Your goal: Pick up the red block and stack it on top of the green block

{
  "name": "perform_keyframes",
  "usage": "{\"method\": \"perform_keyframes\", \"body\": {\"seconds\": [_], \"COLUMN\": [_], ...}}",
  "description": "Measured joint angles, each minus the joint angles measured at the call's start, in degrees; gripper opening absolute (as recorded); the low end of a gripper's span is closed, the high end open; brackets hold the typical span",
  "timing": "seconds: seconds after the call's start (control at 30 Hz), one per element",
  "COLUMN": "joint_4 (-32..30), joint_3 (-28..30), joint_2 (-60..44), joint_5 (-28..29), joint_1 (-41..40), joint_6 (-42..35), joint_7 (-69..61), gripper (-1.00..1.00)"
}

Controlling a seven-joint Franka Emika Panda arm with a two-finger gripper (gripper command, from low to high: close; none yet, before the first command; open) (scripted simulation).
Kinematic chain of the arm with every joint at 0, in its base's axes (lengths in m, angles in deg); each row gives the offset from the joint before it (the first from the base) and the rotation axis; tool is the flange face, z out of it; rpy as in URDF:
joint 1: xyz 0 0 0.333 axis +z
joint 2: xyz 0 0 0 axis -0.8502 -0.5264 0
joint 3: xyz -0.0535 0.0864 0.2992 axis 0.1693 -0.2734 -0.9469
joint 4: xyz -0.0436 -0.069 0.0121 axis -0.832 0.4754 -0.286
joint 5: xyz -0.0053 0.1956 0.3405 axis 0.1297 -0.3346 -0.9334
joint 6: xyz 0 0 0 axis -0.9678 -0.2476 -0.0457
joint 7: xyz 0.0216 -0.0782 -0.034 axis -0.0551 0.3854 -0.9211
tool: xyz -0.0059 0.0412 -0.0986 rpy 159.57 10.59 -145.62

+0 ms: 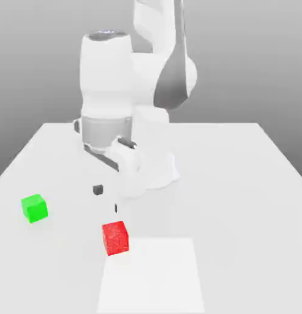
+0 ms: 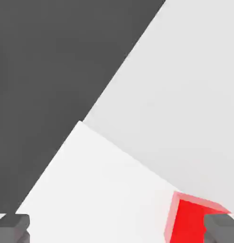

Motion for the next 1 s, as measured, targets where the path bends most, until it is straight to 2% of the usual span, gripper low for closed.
{"method": "perform_keyframes", "body": {"seconds": [0.1,0.3,0.33,0.57,0.8,1.0], "joint_4": [-1.9,-0.5,-0.3,-0.4,-2.2,-1.5], "joint_3": [0.3,4.2,4.7,4.7,3.2,7.3], "joint_2": [-5.9,-18.3,-19.4,-19.2,-5.9,-1.7], "joint_5": [1.7,6.1,6.4,6.5,2.3,3.8], "joint_1": [-1.1,1.6,2.0,2.0,1.8,-2.3], "joint_6": [4.7,15.3,16.3,16.2,4.8,0.5], "joint_7": [4.8,8.4,8.6,8.7,5.7,3.0], "gripper": [0.00,0.00,-1.00,-1.00,-1.00,-1.00]}}
